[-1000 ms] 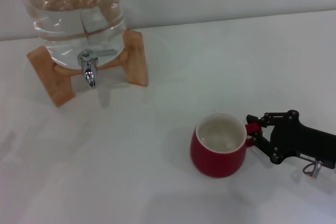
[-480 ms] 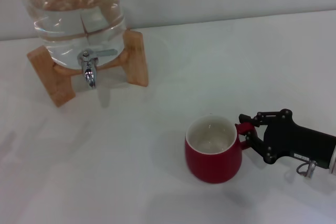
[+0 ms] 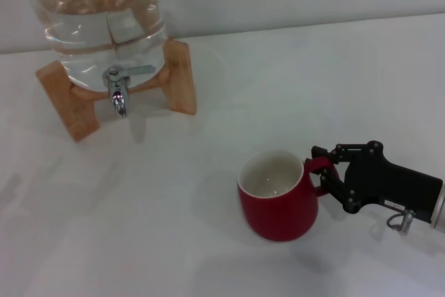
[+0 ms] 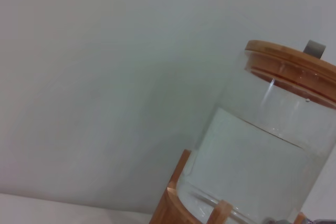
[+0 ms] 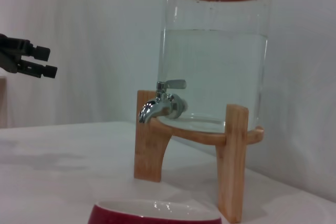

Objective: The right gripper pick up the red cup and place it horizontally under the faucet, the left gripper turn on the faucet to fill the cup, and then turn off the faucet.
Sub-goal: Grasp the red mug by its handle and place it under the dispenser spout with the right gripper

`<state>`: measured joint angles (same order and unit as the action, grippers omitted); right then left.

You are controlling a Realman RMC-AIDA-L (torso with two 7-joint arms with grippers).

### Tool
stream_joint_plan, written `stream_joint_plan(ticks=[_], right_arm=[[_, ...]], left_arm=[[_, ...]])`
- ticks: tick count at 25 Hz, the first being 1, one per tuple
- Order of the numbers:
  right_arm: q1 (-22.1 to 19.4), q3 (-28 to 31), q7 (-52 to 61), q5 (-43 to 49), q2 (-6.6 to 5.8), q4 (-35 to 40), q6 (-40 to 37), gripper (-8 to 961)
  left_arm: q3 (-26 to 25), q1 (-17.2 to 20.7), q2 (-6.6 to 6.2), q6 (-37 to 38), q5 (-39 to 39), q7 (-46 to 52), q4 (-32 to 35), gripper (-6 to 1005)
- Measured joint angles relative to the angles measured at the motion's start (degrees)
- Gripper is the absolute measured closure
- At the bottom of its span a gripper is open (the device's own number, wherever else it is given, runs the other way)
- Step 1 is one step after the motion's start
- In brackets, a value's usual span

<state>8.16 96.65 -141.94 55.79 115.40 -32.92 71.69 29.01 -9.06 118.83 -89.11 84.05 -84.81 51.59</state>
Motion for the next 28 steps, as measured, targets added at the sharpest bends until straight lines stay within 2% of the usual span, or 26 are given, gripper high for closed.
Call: stream_joint_plan(ticks=[7, 13, 28], right_arm=[[1.4, -3.4, 0.0, -3.2, 0.00, 0.2, -0.3, 797], [2.4, -3.8, 0.0, -3.7, 0.00, 0.3, -0.6, 798], [7.5, -11.3, 0.0, -10.6, 0.00, 1.0, -8.5, 797]], left_arm=[[0.0, -0.1, 0.00, 0.0, 0.0, 0.0, 0.0, 117], [0.0, -0.2, 0.00, 0.0, -0.2, 0.0, 0.0, 117], [0.0, -0.3, 0.07, -0.2, -0.2, 0.0, 0.0, 117]])
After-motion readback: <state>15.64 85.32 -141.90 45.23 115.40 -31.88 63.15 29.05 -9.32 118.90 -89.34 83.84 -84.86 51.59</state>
